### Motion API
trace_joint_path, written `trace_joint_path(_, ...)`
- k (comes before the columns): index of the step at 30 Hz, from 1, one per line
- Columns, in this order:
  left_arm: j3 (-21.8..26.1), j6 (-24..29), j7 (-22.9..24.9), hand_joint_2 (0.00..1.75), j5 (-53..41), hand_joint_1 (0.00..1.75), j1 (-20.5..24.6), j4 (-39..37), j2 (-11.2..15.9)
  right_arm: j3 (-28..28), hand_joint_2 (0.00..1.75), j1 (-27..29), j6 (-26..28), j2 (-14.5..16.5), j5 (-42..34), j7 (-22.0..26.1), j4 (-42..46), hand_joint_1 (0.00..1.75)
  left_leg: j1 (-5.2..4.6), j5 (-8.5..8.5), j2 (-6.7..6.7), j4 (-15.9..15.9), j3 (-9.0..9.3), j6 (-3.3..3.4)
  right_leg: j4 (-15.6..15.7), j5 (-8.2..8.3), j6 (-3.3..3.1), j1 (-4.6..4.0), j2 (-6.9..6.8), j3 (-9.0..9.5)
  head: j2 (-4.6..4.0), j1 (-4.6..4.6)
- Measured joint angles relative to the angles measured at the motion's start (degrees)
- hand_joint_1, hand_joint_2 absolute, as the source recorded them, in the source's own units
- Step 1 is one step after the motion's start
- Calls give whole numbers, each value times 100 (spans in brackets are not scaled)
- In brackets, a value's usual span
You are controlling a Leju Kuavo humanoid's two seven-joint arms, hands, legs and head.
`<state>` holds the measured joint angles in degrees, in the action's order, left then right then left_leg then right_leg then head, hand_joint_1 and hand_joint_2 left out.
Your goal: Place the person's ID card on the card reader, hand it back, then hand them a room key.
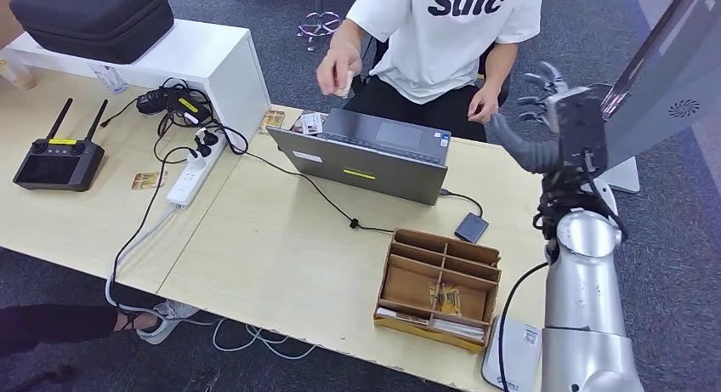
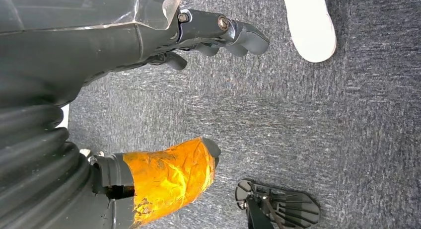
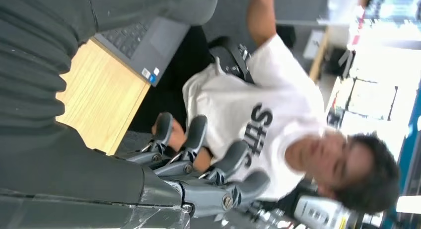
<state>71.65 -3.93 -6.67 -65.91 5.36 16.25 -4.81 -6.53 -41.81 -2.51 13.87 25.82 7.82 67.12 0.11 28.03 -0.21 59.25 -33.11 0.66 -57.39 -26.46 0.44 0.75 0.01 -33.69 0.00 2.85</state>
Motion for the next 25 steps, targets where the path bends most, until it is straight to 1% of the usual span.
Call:
trace_joint_path(3,-14,1,6,175,-7,0,-2,-5,0,-707,0,59,229,-202,-324,92,45,0,-2,1,-4,2,0,2,4,0,1,0,-4,2,0,0)
trace_joint_path(5,-20,1,7,175,-7,0,-5,-6,3,-1261,0,113,353,-448,-519,243,-38,0,-3,3,-12,2,0,5,8,0,2,0,-13,7,0,0)
trace_joint_path(7,-21,1,6,175,-7,0,-10,-7,11,-1860,0,192,369,-739,-757,498,-264,0,-3,4,-25,3,-2,7,12,-1,4,0,-25,11,0,-1)
trace_joint_path(9,-21,4,-3,175,-1,0,-18,-8,25,-2442,0,306,251,-1071,-1076,810,-639,0,-3,8,-34,3,-1,12,18,-3,6,-1,-32,14,0,1)
trace_joint_path(10,-21,9,-22,175,10,0,-21,-8,32,-2741,0,397,102,-1272,-1326,972,-914,0,-2,10,-39,3,0,16,24,-4,8,-3,-36,18,0,1)
trace_joint_path(12,-20,19,-86,175,43,0,-27,-8,42,-3346,0,680,-423,-1742,-1945,1284,-1669,0,2,15,-59,3,4,23,36,-12,18,-11,-56,35,0,-1)
trace_joint_path(14,-20,21,-162,175,76,0,-50,-8,46,-3912,87,1112,-1004,-2186,-2535,1366,-2479,0,6,21,-87,2,4,29,43,-24,31,-16,-85,49,0,-1)
trace_joint_path(16,-20,18,-226,175,103,0,-88,-8,54,-4417,175,1668,-1425,-2464,-2920,1264,-3169,0,8,33,-102,1,2,31,42,-38,34,-18,-99,54,-1,-1)
trace_joint_path(18,-19,0,-282,175,139,0,-116,-8,61,-4799,175,2293,-1712,-2573,-3002,1174,-3740,0,10,49,-102,-1,3,31,40,-52,29,-21,-100,55,-1,1)
trace_joint_path(21,-16,-55,-358,175,207,0,-129,-8,61,-5053,175,3090,-1728,-2518,-2847,896,-4381,0,12,66,-90,-7,7,26,35,-68,15,-23,-93,55,0,2)
trace_joint_path(22,-15,-70,-376,175,219,44,-131,-8,61,-5093,175,3281,-1664,-2463,-2804,832,-4541,4,13,69,-82,-10,9,23,33,-71,13,-23,-86,53,0,2)
trace_joint_path(24,-14,-87,-397,175,228,131,-133,-8,62,-5158,175,3541,-1563,-2361,-2757,767,-4798,92,13,71,-59,-16,17,18,32,-72,11,-22,-64,51,0,4)
trace_joint_path(25,-13,-90,-402,175,230,175,-133,-8,63,-5172,175,3590,-1542,-2340,-2750,752,-4854,122,12,72,-53,-17,20,16,32,-73,11,-21,-58,50,0,4)
